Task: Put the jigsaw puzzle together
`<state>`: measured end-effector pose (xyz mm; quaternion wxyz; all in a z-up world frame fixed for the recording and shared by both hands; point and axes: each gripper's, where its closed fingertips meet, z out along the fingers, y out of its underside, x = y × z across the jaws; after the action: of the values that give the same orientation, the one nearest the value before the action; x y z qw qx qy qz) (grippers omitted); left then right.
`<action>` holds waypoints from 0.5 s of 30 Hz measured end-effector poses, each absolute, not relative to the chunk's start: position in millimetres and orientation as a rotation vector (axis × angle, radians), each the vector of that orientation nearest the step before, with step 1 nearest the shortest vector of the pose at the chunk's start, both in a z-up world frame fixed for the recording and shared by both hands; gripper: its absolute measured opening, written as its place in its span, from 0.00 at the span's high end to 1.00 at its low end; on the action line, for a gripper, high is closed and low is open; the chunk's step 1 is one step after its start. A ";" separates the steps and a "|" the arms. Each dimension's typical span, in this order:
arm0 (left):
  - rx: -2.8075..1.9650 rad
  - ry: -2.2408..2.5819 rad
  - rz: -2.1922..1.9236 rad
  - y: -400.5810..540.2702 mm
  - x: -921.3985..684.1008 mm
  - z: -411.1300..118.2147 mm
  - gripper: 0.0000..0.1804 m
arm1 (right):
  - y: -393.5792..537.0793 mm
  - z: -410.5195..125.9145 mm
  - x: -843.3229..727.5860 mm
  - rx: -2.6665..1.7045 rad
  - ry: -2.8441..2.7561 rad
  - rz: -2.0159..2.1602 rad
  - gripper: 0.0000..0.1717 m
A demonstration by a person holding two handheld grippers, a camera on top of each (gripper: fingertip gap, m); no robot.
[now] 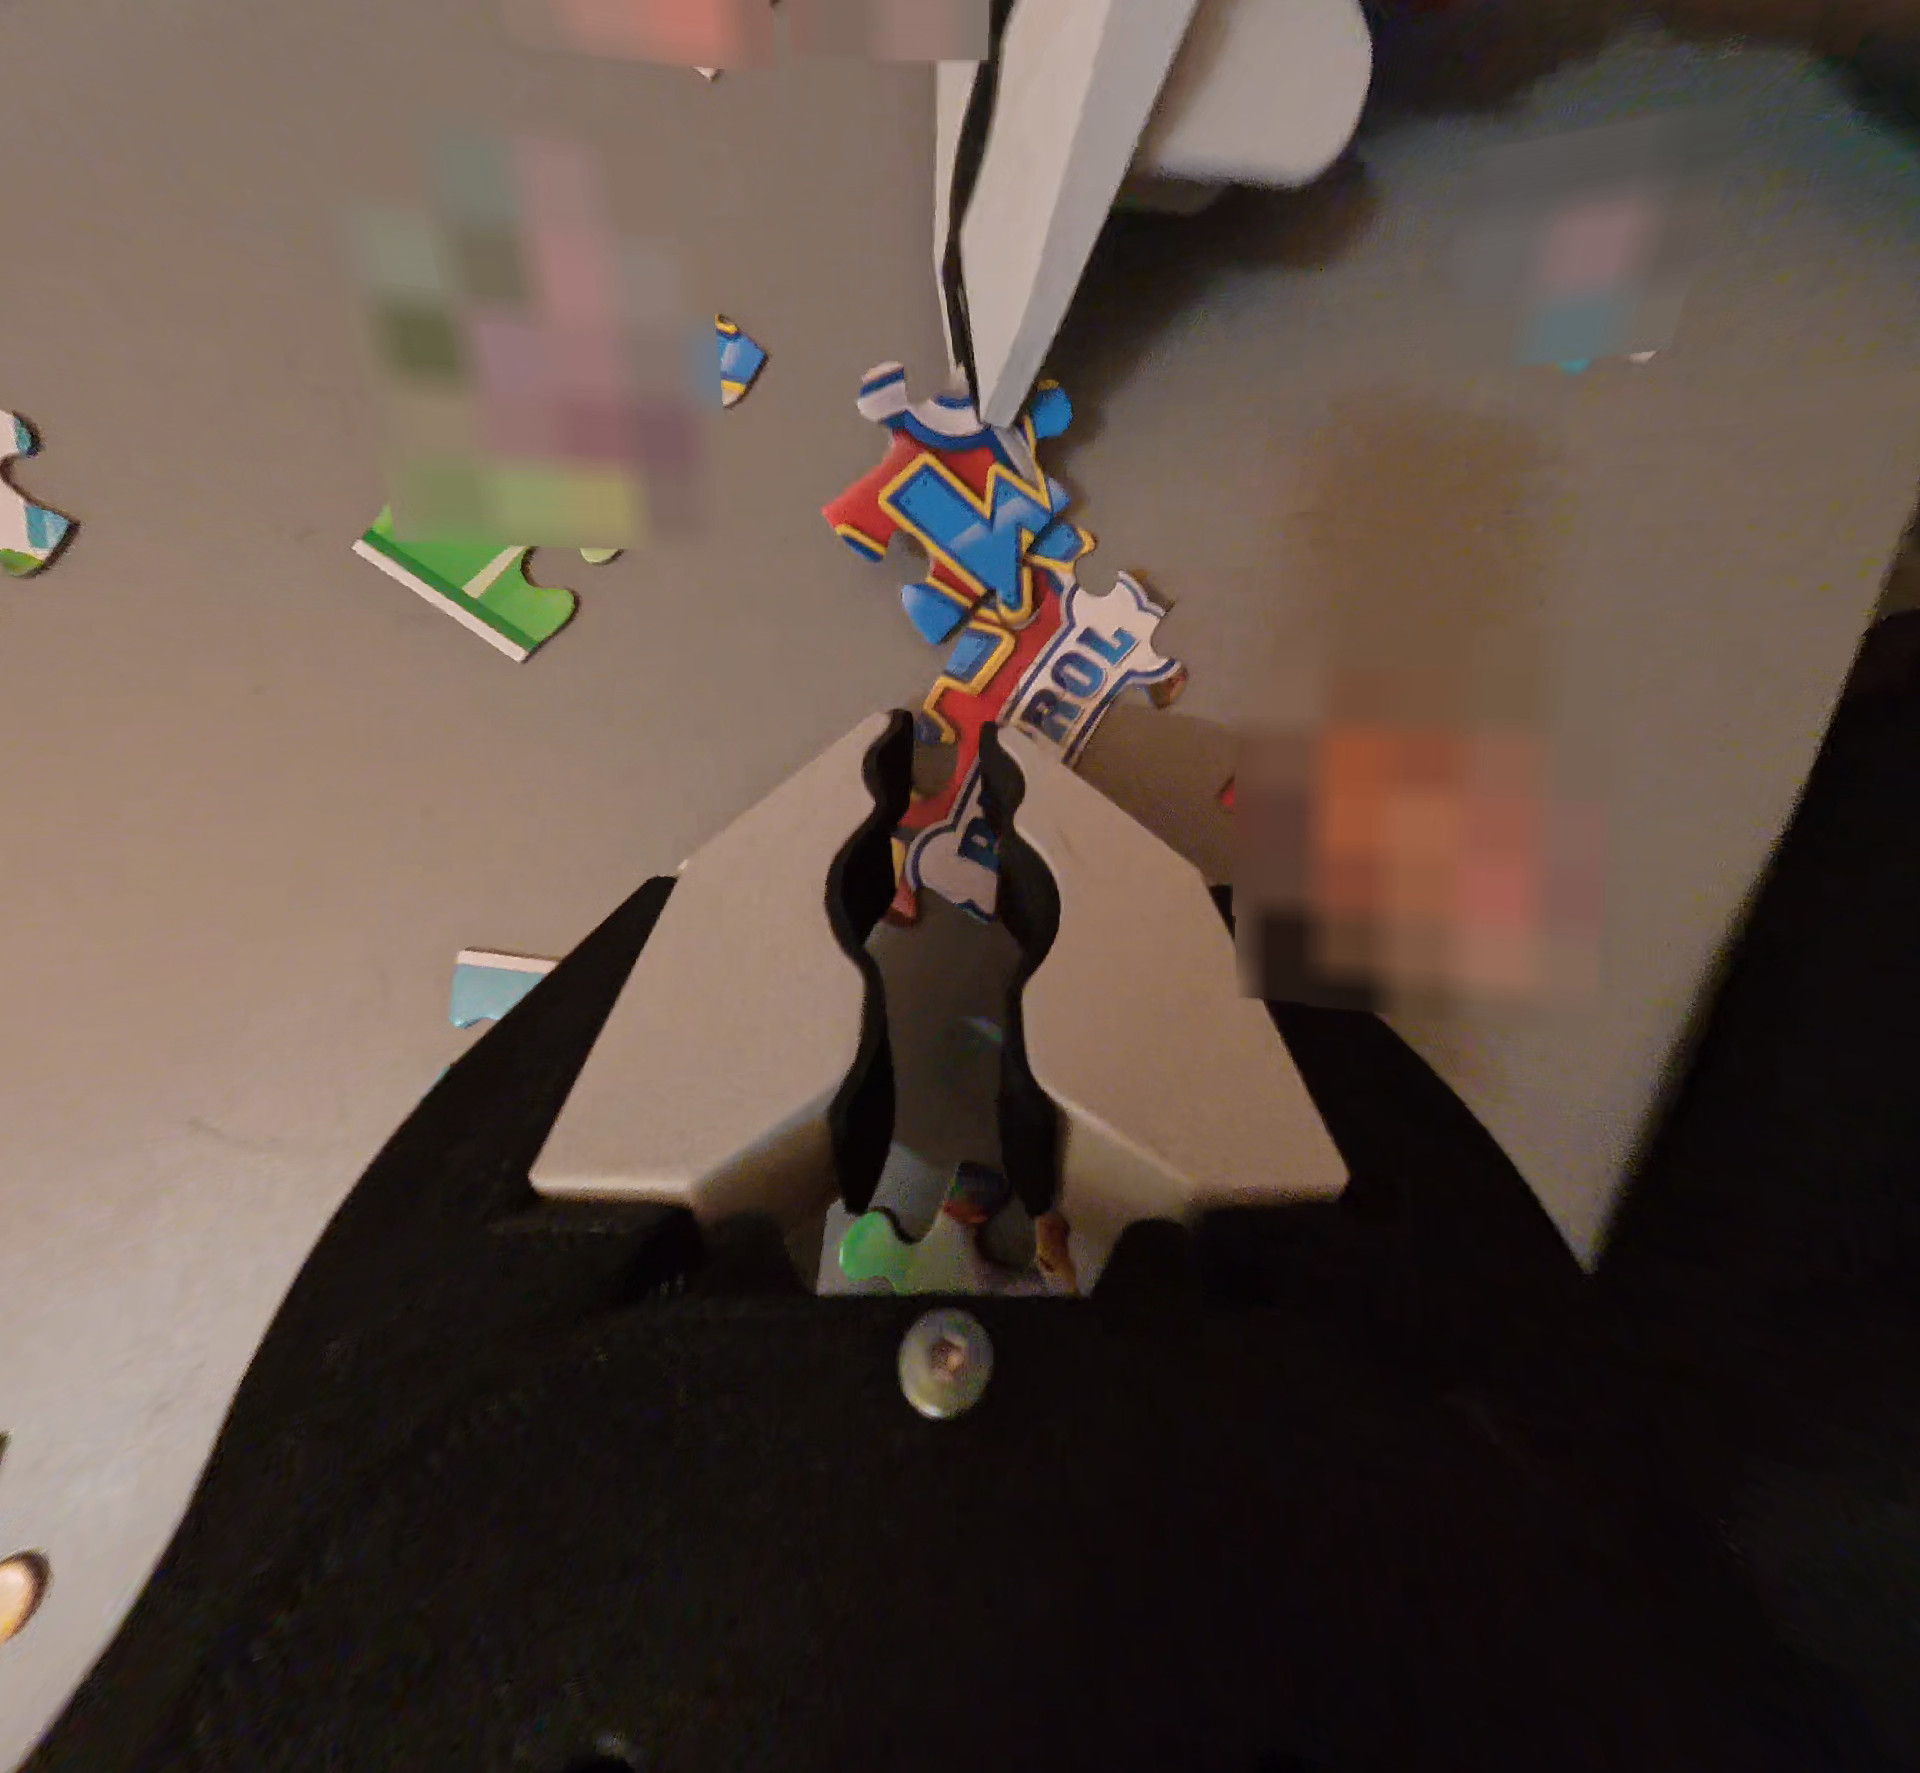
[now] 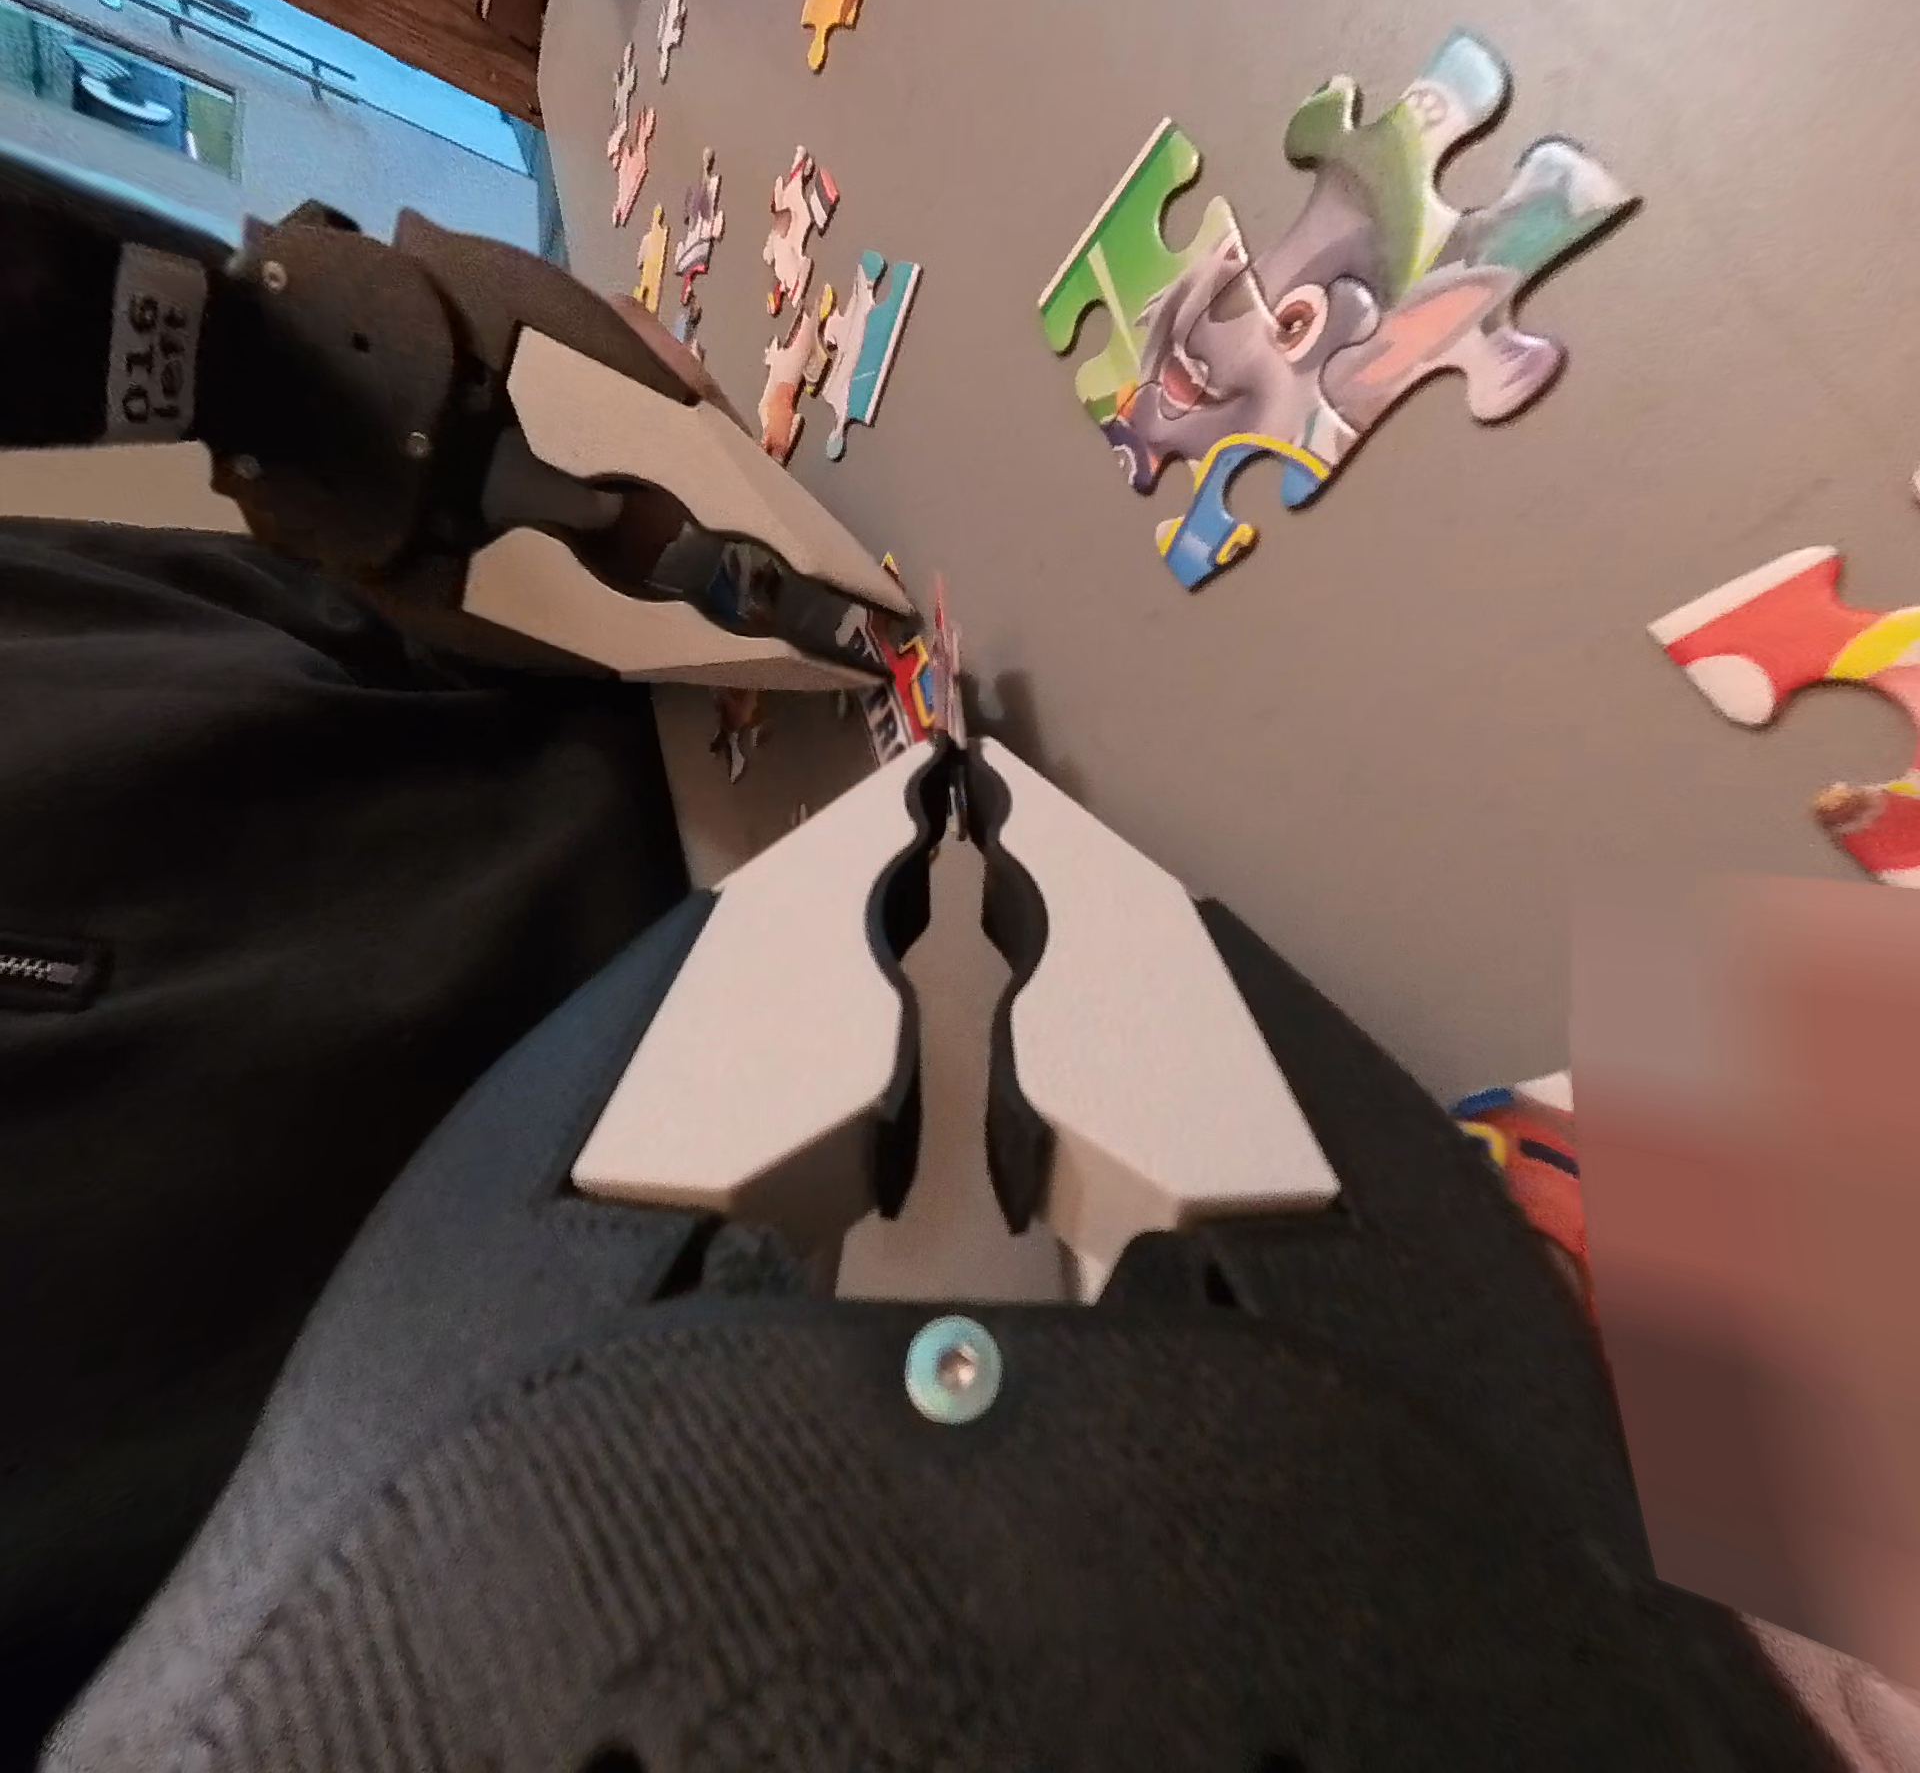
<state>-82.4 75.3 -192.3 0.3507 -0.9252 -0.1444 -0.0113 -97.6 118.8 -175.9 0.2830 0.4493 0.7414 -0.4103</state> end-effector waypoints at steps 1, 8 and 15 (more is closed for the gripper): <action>-2.396 -0.351 -0.021 76.1 -80.9 -192.4 0.96 | 119.2 -177.5 -97.6 1.199 1.991 -1.080 1.00; -2.374 -0.358 -0.081 78.4 -78.1 -192.1 0.99 | 119.3 -183.8 -101.5 1.189 2.093 -1.008 0.91; -2.368 -0.359 -0.102 79.3 -78.1 -191.9 0.99 | 124.3 -168.4 -113.9 1.210 2.201 -1.138 0.86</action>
<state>-78.1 79.3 -191.9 0.3635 -0.9202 -0.1395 -0.0395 -113.9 124.3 -168.4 0.1911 0.4307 0.7834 -0.4052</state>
